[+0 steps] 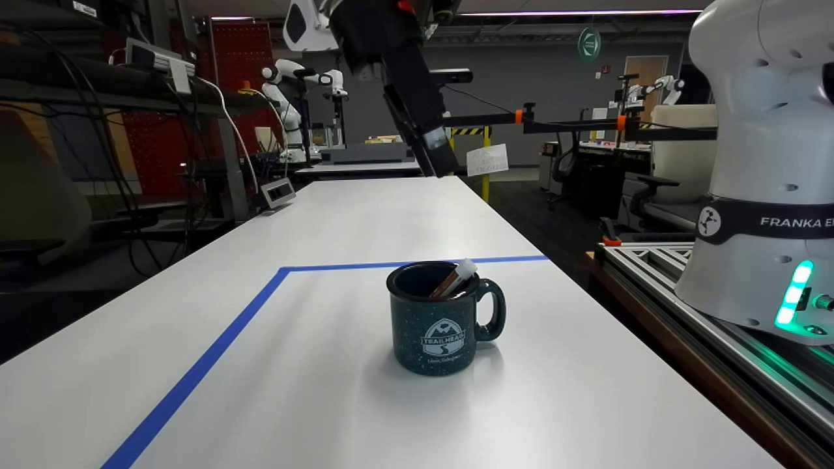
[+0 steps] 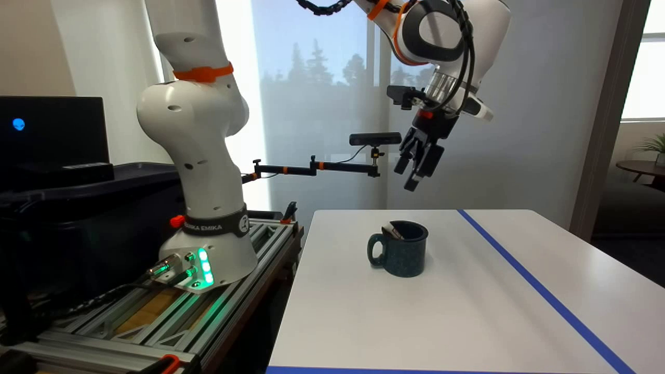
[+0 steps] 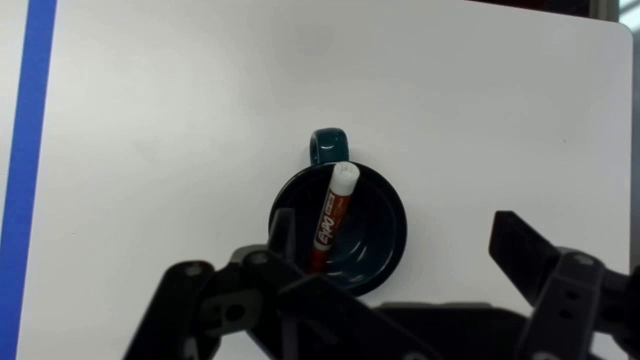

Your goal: Remove the marker from the mug cup and place it on the table

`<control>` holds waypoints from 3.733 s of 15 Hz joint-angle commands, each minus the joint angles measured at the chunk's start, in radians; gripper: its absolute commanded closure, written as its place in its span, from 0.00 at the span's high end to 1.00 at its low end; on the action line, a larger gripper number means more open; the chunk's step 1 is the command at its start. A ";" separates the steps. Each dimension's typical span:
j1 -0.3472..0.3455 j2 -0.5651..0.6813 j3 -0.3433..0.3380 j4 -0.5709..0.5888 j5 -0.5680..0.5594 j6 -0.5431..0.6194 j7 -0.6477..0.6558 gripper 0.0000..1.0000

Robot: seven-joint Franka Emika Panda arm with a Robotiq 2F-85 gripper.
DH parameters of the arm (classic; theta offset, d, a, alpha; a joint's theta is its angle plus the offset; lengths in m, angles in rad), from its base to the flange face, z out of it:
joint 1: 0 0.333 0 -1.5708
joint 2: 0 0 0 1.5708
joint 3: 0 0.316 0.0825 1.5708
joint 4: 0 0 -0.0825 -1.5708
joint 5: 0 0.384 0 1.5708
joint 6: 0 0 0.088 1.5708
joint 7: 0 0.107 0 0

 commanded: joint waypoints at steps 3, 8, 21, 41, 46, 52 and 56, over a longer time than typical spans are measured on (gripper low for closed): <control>-0.001 0.023 0.006 0.006 -0.028 -0.002 0.011 1.00; -0.002 0.074 0.007 0.029 -0.040 0.003 0.018 1.00; 0.005 0.258 0.018 0.143 -0.096 0.002 0.009 0.70; 0.019 0.441 0.034 0.238 -0.122 -0.033 -0.001 0.53; 0.023 0.456 0.034 0.243 -0.127 -0.049 0.009 0.50; 0.023 0.467 0.033 0.249 -0.126 -0.076 0.013 0.42; 0.022 0.472 0.032 0.247 -0.125 -0.082 0.013 0.43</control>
